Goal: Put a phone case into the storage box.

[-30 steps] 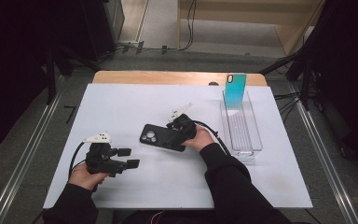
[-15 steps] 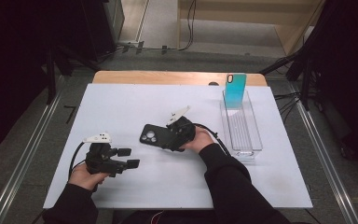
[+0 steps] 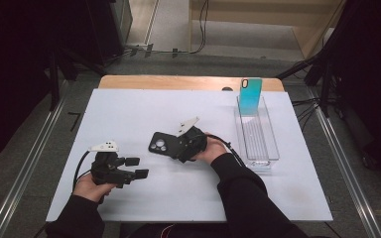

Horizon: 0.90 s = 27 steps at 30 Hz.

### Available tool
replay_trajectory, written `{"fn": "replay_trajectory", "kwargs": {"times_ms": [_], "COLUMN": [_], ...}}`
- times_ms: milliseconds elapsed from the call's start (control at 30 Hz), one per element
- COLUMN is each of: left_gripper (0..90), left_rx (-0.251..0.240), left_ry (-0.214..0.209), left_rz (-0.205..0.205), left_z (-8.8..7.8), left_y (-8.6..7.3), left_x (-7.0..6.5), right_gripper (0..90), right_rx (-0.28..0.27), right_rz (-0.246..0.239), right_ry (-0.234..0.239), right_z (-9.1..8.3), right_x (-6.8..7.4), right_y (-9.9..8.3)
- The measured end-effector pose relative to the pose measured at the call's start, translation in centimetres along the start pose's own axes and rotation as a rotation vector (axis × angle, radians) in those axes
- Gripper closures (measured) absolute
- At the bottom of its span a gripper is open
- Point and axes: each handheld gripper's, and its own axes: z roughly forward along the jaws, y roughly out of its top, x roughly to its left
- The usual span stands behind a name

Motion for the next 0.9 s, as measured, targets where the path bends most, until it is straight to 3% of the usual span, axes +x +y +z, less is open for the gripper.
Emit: {"fn": "replay_trajectory", "kwargs": {"times_ms": [567, 900], "left_gripper": [29.0, 29.0], "left_rx": [-0.005, -0.011], "left_ry": [0.003, 0.008], "left_rz": [-0.004, -0.006], "left_z": [-0.1, -0.2], "left_y": [0.0, 0.0], "left_x": [0.1, 0.1], "right_gripper": [13.8, 13.8], "right_rx": [0.009, -0.030], "right_rz": [-0.011, 0.056], "right_ry": [0.004, 0.015], "right_z": [-0.2, -1.6], "right_x": [-0.2, -0.2], "right_y": [0.2, 0.9]}}
